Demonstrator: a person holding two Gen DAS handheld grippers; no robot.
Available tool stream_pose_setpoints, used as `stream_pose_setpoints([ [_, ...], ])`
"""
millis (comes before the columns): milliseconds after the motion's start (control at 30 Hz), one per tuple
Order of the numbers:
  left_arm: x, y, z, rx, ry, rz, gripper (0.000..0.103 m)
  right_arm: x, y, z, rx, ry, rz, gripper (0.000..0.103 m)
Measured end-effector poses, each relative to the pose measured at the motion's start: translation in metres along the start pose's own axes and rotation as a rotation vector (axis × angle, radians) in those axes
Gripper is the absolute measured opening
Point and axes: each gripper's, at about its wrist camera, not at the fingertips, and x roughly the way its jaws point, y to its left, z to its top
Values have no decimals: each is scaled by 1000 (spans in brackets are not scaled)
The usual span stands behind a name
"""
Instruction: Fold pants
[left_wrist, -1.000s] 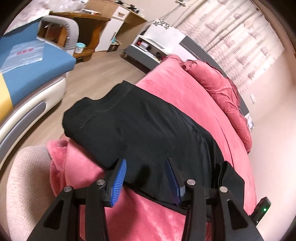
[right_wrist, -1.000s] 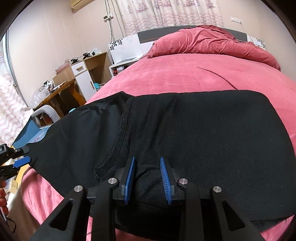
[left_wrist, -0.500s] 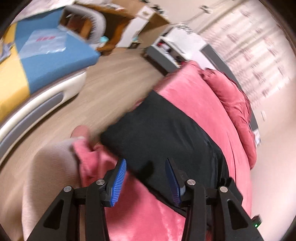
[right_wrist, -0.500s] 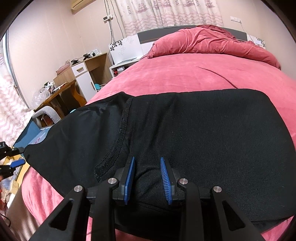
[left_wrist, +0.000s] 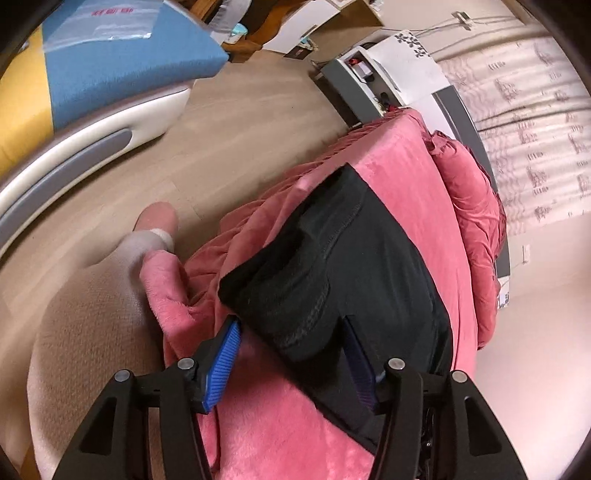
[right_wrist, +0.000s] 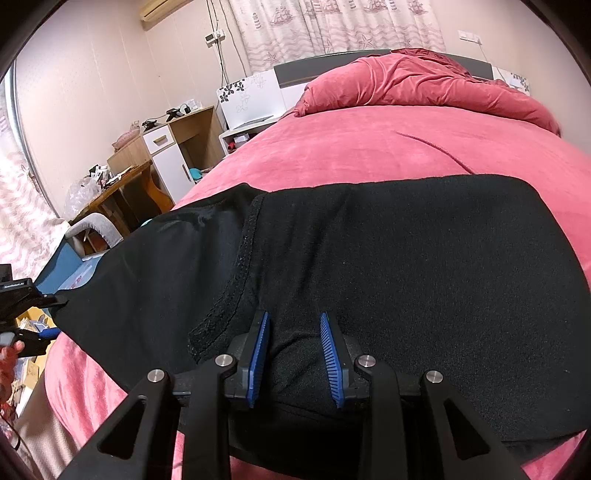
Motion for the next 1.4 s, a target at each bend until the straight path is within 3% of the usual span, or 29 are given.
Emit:
stream_pose_setpoints([
  [267,11,9,13,-42,-20,-35,57,0,0,-1,2,-2,1,30],
  [367,9,10,15,-79,-44,-86,58,1,0,0,3,-3,1,30],
  [533,-3,-2,16,-8,-128,-238,58,0,1,-1,2,-6,1,30],
  [633,10,-7,17,52,-72,-149,58,1,2,-1,3,-7,-1,30],
  [733,20,0,15,24,-38,-132,58,1,1,-1,4,-7,3,30],
  [867,25,-6,14,65,-49,-114,57,2,2,-1,7,-8,1,30],
  [900,25,-8,15,74,-51,-120,55,2,2,-2,6,-8,1,30],
  [967,27,-11,16,73,-58,-126,41,2,2,-2,7,-8,2,30],
  [1000,28,-11,17,70,-52,-121,21,2,2,-2,8,-8,3,30],
  [1033,28,-13,17,72,-50,-110,17,2,2,-2,9,-8,3,30],
  [1200,11,-30,14,131,-99,-132,15,2,3,-2,3,-7,1,30],
  [1400,-9,-54,10,153,-136,-210,15,2,4,0,0,-2,-1,30],
])
